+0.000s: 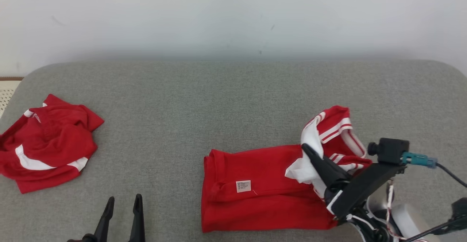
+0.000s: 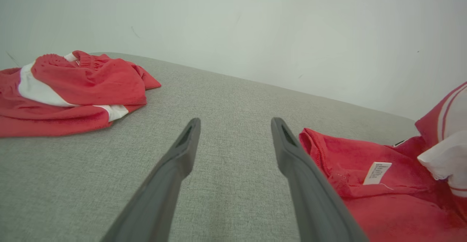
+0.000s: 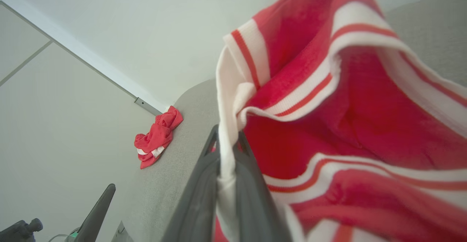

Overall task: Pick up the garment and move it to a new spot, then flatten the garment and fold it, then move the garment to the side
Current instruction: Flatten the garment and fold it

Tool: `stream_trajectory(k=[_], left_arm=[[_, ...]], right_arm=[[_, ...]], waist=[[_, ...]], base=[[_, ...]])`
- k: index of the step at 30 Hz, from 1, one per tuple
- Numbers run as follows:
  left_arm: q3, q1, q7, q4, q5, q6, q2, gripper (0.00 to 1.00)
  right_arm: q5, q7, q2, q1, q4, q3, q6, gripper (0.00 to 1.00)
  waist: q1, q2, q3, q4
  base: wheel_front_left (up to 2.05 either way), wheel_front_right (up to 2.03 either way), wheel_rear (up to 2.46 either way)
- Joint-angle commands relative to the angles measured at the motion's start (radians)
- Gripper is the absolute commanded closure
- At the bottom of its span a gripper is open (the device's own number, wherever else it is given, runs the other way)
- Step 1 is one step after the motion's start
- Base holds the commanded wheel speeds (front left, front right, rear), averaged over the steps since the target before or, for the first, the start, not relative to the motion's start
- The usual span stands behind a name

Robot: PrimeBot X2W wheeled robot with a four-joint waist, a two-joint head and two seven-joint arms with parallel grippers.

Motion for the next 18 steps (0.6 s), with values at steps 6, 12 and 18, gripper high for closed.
stream_trajectory(k=[6,12,18], left_arm=[[-0.017,-0.016,-0.004,0.016,-0.002,-0.007,-0.004,0.0],[-0.036,-0.03,-0.004,0.033,-0.002,-0.017,-0.006,0.0],[-0.059,-0.052,-0.004,0.054,-0.004,-0.024,-0.01,0.0]], right_arm=[[-0.019,-0.011,0.034,-0.024,0.032,0.055,0.0,1.0],[-0.048,-0.043,0.069,-0.053,0.095,0.092,0.0,1.0],[-0.079,-0.08,0.099,-0.087,0.176,0.132,0.0,1.0]], waist=[[0.0,0.0,0.0,0.029],[0.0,0.0,0.009,0.058],[0.0,0.0,0.021,0.09]], base=[[0.0,0.0,0.0],[0.0,0.0,0.0],[0.0,0.0,0.0]])
